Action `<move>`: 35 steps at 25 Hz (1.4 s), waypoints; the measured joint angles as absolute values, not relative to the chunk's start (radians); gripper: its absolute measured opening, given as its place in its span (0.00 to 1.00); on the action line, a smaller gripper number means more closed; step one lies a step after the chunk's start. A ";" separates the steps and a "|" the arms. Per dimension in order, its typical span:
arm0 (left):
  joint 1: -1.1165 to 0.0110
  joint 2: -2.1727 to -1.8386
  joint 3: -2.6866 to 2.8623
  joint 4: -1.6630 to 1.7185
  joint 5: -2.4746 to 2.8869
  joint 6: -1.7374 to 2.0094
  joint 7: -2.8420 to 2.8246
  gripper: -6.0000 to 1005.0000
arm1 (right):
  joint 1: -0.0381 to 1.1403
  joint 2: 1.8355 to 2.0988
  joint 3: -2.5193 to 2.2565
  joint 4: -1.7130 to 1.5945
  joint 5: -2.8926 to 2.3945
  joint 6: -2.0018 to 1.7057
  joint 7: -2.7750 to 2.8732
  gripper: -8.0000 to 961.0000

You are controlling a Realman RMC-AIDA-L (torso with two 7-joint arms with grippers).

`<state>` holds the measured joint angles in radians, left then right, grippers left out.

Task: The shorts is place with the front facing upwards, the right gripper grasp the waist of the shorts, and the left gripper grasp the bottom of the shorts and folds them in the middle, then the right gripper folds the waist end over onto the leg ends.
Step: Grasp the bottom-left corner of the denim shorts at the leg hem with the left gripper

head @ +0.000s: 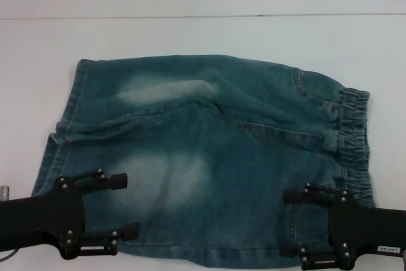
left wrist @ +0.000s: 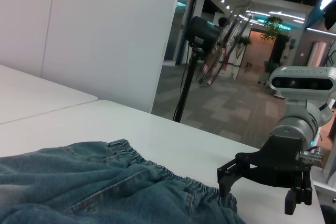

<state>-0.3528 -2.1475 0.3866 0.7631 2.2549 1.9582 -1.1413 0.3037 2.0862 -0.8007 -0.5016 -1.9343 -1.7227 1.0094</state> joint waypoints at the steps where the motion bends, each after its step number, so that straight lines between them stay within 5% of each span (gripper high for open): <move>1: -0.353 -2.148 0.387 0.763 2.255 1.958 -1.141 0.88 | 0.304 2.086 -0.801 -0.502 -1.934 -1.723 1.009 0.98; 18: -0.295 -2.121 0.187 0.801 2.252 1.926 -1.214 0.88 | 0.301 2.086 -0.802 -0.502 -1.934 -1.723 1.009 0.98; 26: -0.214 -2.132 0.180 0.920 2.278 1.854 -1.377 0.88 | 0.301 2.085 -0.801 -0.503 -1.934 -1.734 1.009 0.98; 35: -0.245 -2.140 0.188 0.918 2.403 1.733 -1.452 0.88 | 0.306 2.085 -0.801 -0.503 -1.934 -1.736 1.009 0.98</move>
